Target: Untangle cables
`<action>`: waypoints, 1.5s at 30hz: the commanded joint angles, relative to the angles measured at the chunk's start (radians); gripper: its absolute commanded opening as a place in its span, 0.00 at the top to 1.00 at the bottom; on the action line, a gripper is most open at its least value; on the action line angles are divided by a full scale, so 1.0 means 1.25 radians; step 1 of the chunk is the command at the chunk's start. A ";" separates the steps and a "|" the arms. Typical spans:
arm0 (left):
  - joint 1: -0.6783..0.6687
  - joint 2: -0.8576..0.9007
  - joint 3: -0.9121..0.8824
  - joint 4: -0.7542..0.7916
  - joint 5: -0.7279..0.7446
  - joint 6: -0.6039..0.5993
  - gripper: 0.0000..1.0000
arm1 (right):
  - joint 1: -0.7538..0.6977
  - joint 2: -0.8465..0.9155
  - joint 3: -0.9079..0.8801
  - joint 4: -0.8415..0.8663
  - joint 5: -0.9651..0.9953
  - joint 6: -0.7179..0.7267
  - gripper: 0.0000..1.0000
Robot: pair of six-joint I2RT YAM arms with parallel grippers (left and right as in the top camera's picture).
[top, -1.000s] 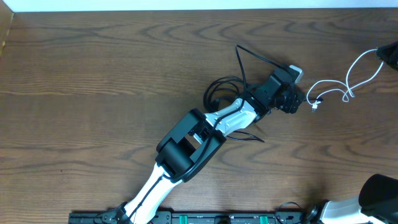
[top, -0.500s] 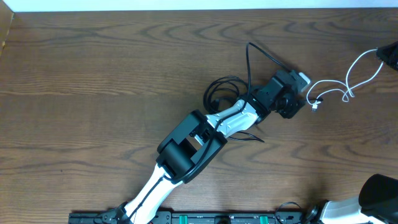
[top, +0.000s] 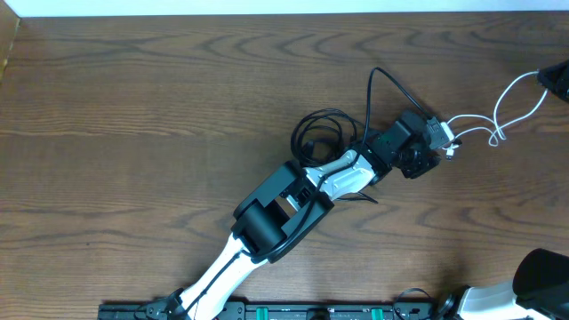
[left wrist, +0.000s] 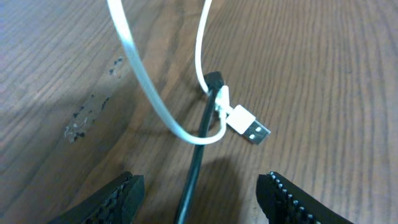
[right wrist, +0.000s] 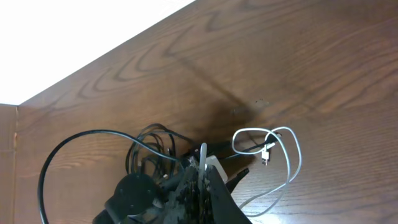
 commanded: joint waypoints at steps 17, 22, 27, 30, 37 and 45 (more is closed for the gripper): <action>0.004 0.021 -0.001 0.028 -0.054 0.023 0.92 | 0.005 -0.001 0.000 -0.003 -0.005 -0.016 0.99; 0.007 0.019 -0.001 0.029 -0.055 0.023 0.93 | 0.005 -0.001 0.000 -0.003 -0.005 -0.016 0.99; 0.030 -0.002 -0.001 0.019 -0.105 -0.017 0.93 | 0.005 -0.001 0.000 -0.003 -0.005 -0.016 0.99; 0.053 -0.042 -0.001 -0.045 -0.104 -0.053 0.93 | 0.005 -0.001 0.000 -0.001 -0.006 -0.015 0.99; 0.107 -0.175 -0.001 -0.341 -0.104 -0.071 0.93 | 0.005 -0.001 0.000 0.016 -0.021 -0.015 0.99; 0.170 -0.342 -0.001 -0.597 -0.104 -0.082 0.93 | 0.056 0.009 0.000 0.016 -0.014 -0.015 0.99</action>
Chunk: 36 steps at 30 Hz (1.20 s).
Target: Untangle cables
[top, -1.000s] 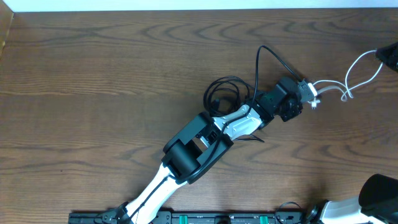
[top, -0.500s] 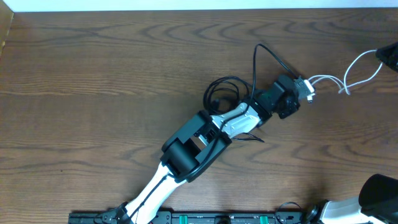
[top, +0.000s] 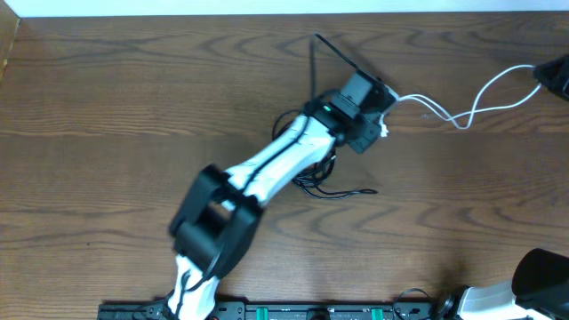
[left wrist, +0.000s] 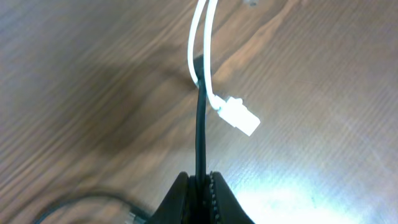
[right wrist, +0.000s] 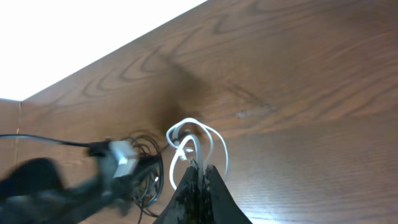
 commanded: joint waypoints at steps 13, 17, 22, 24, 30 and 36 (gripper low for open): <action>0.167 -0.192 0.006 -0.117 0.205 -0.146 0.93 | 0.118 0.056 0.000 -0.001 0.025 -0.014 0.99; 0.178 -0.194 0.006 -0.116 0.276 -0.146 0.93 | 0.168 0.092 0.000 0.003 0.019 -0.014 0.99; 0.176 -0.194 0.006 -0.118 0.289 -0.145 0.93 | 0.236 0.151 0.000 0.026 0.038 -0.009 0.99; 0.177 -0.194 0.006 -0.126 0.290 -0.145 0.93 | 0.253 0.175 0.000 0.038 0.099 0.035 0.99; 0.183 -0.194 0.006 -0.171 0.290 -0.145 0.93 | 0.260 0.229 0.000 0.054 0.285 0.179 0.99; 0.183 -0.194 0.006 -0.176 0.395 -0.115 0.93 | 0.274 0.261 0.000 0.119 0.106 0.138 0.99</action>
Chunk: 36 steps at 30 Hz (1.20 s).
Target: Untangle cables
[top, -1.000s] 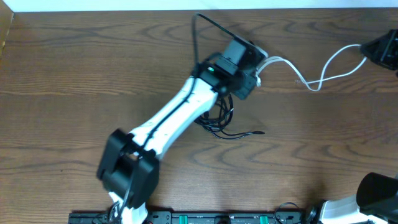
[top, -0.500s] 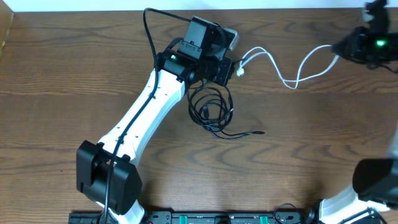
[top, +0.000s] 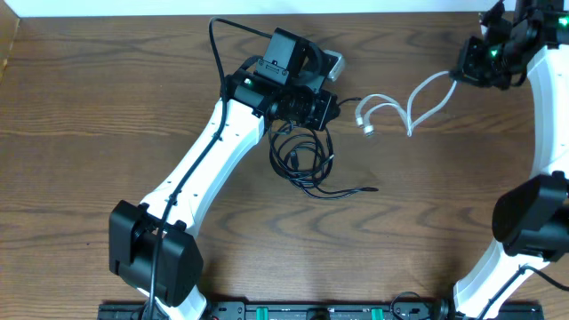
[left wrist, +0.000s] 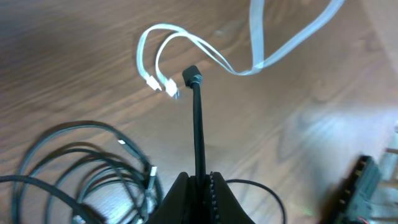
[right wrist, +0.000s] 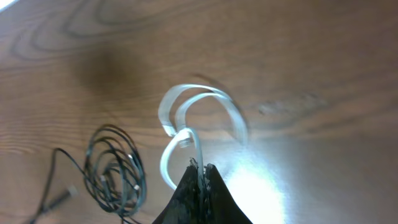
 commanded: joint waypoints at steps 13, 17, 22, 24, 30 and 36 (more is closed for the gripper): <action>0.002 -0.011 0.000 -0.006 -0.104 0.010 0.93 | -0.022 -0.020 0.083 0.094 -0.070 0.006 0.99; -0.009 -0.004 -0.014 -0.005 -0.104 0.011 0.92 | -0.066 -0.040 0.179 0.140 0.010 0.000 0.99; -0.030 -0.004 -0.024 -0.005 -0.105 0.011 0.73 | -0.141 -0.041 0.273 0.196 0.134 -0.025 0.99; -0.035 -0.004 -0.024 -0.005 -0.105 0.011 0.48 | -0.179 -0.041 0.284 0.220 0.155 -0.026 0.99; -0.039 -0.004 -0.024 -0.005 -0.105 0.011 0.14 | -0.284 -0.018 0.283 0.257 0.166 -0.027 0.99; -0.040 -0.004 -0.024 -0.006 -0.104 0.011 0.11 | -0.338 0.057 0.283 0.304 0.125 -0.027 0.99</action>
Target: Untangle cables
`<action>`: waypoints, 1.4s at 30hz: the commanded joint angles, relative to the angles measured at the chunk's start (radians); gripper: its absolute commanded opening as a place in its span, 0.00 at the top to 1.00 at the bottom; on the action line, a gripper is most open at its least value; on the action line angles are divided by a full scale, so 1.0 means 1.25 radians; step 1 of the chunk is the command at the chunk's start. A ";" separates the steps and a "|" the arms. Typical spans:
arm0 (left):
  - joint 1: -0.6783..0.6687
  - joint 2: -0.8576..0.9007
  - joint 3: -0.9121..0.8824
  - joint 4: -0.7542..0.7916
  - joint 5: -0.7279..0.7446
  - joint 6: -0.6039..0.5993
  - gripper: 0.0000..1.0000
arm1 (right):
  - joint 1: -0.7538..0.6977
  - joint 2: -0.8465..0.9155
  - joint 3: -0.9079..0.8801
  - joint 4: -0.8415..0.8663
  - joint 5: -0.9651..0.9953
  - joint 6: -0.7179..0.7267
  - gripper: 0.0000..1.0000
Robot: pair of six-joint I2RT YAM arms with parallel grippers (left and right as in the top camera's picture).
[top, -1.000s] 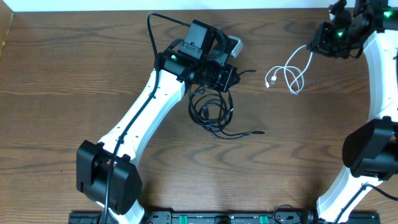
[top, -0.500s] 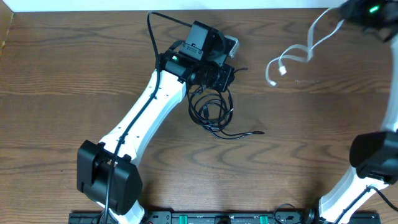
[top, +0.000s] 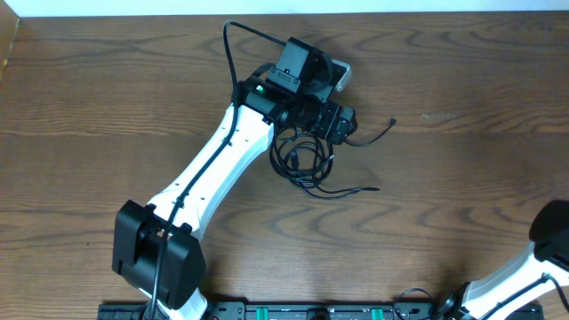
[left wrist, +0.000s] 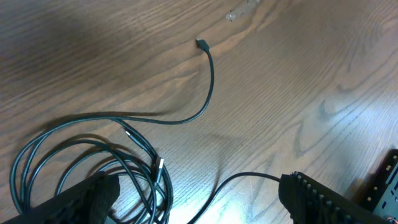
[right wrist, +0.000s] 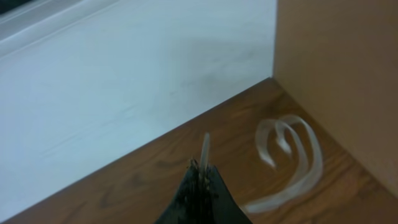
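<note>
The black cable (top: pixel 302 165) lies in a loose coil on the wooden table, with one free end (top: pixel 392 122) stretched out to the right. My left gripper (top: pixel 343 124) hovers open just above the coil. In the left wrist view its fingers (left wrist: pixel 93 194) stand wide apart with nothing between them, over the coil (left wrist: pixel 74 163) and its plug end (left wrist: pixel 201 43). My right gripper (right wrist: pixel 201 168) is shut on the white cable (right wrist: pixel 286 196), whose blurred loop hangs over a table corner. The white cable is out of the overhead view.
A tan board wall (right wrist: pixel 342 81) stands at the table's edge to the right of the white cable, with a white wall (right wrist: pixel 124 74) behind. Only part of the right arm (top: pixel 553 233) shows at the overhead view's lower right. The rail (top: pixel 293 311) runs along the front edge.
My left gripper has opened and let go of the black cable, whose end now lies on the table. My right gripper, still holding the white cable, has left the overhead view for a table corner.
First my left gripper was open over the black cable, crossed by a white loop that my right gripper held. Then it was shut on the black cable, farther back-left. Later the two cables were apart. Now the black lies released and the white is at the corner.
</note>
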 commanded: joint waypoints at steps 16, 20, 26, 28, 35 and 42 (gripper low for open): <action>0.000 -0.004 -0.005 -0.008 -0.007 -0.001 0.09 | -0.010 0.199 0.006 0.329 0.071 0.182 0.99; 0.000 -0.004 -0.005 -0.008 -0.007 -0.001 0.08 | -0.010 0.180 0.006 0.402 0.087 0.211 0.99; 0.000 -0.004 -0.005 -0.008 -0.007 -0.001 0.08 | -0.002 0.190 0.004 0.403 0.099 0.189 0.96; 0.000 -0.004 -0.005 -0.008 -0.007 -0.001 0.09 | -0.001 0.208 0.004 0.404 0.125 0.189 0.94; 0.000 -0.004 -0.005 -0.008 -0.007 -0.001 0.09 | -0.003 0.317 0.004 0.386 0.146 0.189 0.44; 0.000 -0.004 -0.005 -0.008 -0.007 -0.001 0.08 | -0.008 0.342 0.005 0.269 0.149 0.153 0.01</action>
